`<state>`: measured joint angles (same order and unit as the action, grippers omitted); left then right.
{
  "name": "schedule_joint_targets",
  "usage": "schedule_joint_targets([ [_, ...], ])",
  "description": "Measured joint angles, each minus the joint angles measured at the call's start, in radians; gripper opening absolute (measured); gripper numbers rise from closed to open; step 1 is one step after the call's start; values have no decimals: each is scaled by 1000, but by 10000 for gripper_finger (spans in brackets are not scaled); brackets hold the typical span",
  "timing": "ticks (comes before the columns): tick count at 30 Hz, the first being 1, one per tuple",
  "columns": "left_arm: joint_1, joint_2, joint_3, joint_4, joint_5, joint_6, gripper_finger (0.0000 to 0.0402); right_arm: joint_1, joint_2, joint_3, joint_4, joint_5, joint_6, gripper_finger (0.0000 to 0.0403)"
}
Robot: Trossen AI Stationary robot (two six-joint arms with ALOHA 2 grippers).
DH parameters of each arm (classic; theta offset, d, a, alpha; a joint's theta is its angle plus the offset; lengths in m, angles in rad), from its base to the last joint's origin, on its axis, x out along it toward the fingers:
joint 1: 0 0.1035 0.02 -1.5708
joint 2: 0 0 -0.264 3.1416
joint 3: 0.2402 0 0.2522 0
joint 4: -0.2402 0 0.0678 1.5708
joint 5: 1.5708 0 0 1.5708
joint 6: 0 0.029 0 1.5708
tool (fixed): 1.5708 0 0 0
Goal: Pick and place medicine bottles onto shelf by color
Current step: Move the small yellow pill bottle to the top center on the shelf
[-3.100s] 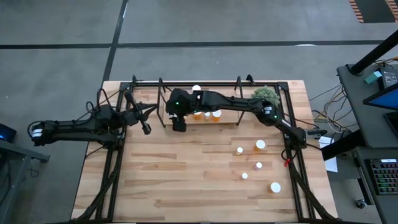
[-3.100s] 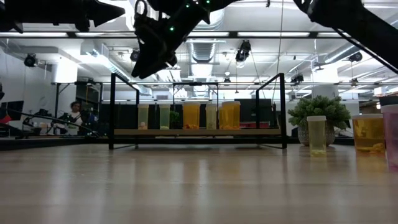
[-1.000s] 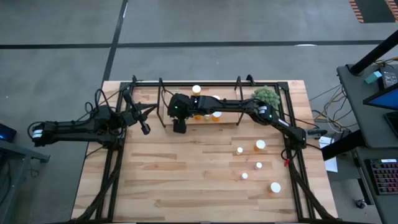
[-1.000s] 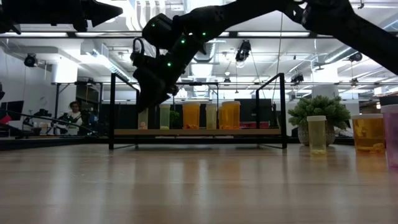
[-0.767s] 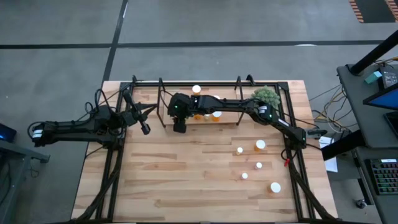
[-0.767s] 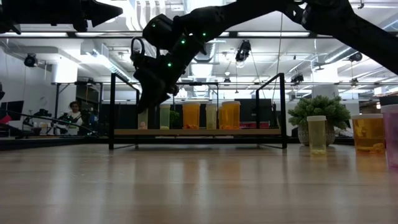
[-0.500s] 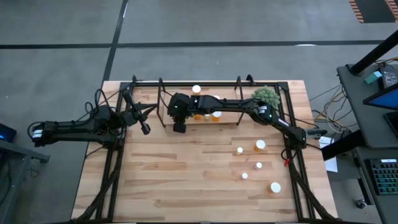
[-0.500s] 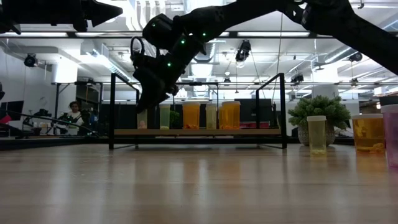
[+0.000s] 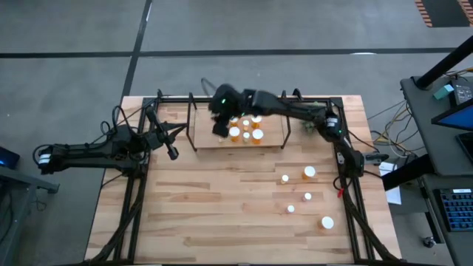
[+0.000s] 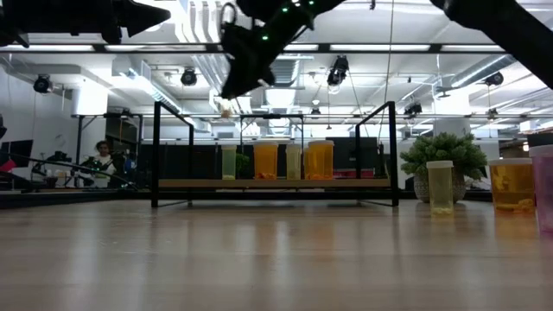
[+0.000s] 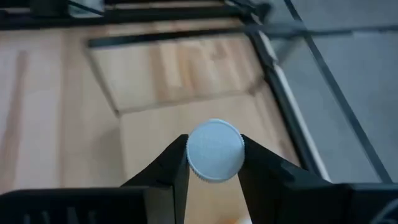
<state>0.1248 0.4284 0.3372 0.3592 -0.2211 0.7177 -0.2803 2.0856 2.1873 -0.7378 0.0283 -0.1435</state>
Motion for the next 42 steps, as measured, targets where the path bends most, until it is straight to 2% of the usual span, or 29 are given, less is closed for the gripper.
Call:
schedule_joint_targets([
  [4,0,1,1,0,0,-2,2,-68,-59,-53,-77,2,76,108],
  [8,0,0,1,0,0,-3,2,-116,-151,-203,-63,7,133,106],
  [13,0,1,1,0,0,-3,2,-131,-280,-459,63,110,176,105],
  [16,0,1,1,0,0,-3,2,-141,-316,-578,160,122,211,105],
  [20,0,3,1,10,0,-3,2,-156,-319,-671,272,124,276,105],
  [26,0,3,0,24,0,-4,2,-156,-274,-681,305,179,329,105],
  [42,0,6,0,23,0,-4,2,-150,-210,-673,295,182,344,105],
])
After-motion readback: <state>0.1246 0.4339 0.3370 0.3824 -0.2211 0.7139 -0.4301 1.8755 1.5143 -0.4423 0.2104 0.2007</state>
